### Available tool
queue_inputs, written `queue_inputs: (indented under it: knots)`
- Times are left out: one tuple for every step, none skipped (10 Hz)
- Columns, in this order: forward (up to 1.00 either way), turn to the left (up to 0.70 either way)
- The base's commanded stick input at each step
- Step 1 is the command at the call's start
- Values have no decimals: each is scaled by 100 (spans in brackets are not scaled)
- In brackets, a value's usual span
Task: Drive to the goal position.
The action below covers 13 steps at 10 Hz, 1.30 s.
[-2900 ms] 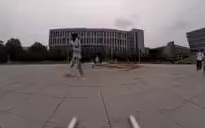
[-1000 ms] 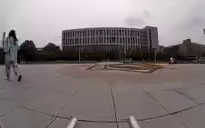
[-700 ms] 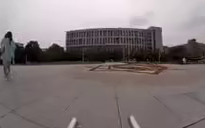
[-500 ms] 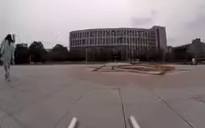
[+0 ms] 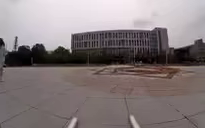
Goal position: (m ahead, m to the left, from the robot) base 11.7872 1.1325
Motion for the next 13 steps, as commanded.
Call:
queue_inputs:
  knots:
    - [100, 0]
    - [100, 0]
    - [100, 0]
    - [100, 2]
    - [100, 20]
    - [100, 10]
    - [100, 0]
    - [100, 0]
    - [100, 0]
    - [100, 6]
    - [100, 23]
    - [100, 25]
    - [100, 2]
